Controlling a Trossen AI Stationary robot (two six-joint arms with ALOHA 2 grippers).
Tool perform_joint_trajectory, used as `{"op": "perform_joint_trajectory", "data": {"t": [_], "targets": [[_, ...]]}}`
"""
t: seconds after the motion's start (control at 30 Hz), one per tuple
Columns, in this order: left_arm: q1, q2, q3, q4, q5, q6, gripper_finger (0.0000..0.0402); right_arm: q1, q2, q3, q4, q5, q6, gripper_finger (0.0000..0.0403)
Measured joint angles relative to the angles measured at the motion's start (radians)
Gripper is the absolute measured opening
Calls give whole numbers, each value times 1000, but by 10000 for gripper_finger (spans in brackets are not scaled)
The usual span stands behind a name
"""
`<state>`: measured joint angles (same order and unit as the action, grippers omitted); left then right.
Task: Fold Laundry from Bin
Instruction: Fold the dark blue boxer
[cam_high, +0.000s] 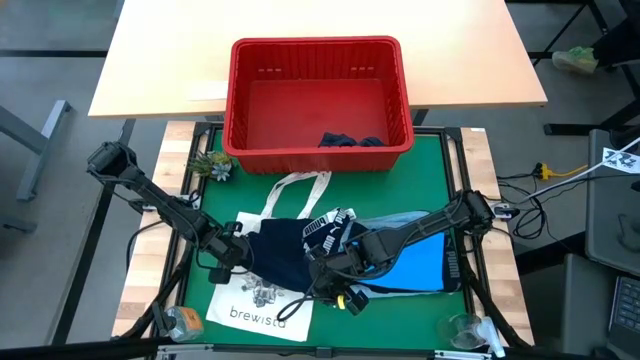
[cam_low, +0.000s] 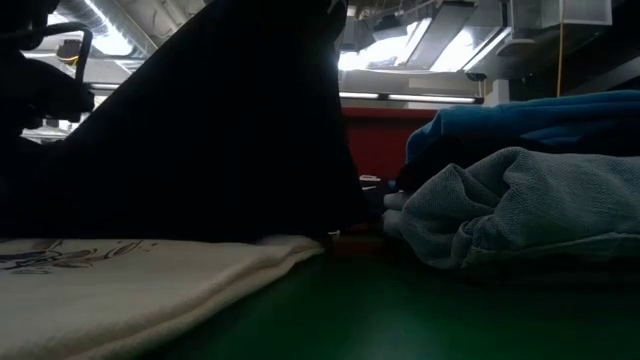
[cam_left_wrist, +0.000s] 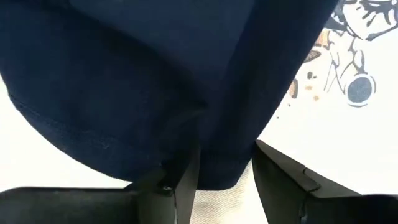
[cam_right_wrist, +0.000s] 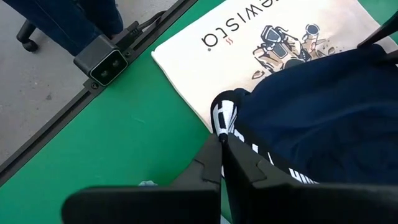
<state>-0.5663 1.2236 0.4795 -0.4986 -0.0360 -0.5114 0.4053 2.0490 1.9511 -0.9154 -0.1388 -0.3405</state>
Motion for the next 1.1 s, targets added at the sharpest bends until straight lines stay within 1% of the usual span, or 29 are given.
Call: {"op": "perform_joint_trajectory", "data": {"t": [0.23, 0.37, 0.53, 0.63, 0.77, 0.9, 1.0, 1.1], "targets": [[0, 0, -3, 17, 7, -10, 82, 0, 0, 0, 0, 0, 0, 1], [0, 0, 7, 19, 14, -59, 49, 0, 0, 0, 0, 0, 0, 2], [1, 0, 26, 21, 69, -63, 16, 0, 0, 0, 0, 0, 0, 1], [1, 0, 30, 23, 103, -64, 4, 0, 0, 0, 0, 0, 0, 2], [1, 0, 30, 22, 193, -112, 3, 0, 0, 0, 0, -5, 43, 1], [-14, -1, 32, 23, 369, -149, 2, 17, 0, 0, 0, -56, 102, 1], [-48, -1, 48, 26, 480, -177, 2, 47, 0, 0, 0, -67, 134, 1], [-90, -2, 73, 29, 528, -202, 1, 81, 0, 0, 0, -72, 183, 1]]}}
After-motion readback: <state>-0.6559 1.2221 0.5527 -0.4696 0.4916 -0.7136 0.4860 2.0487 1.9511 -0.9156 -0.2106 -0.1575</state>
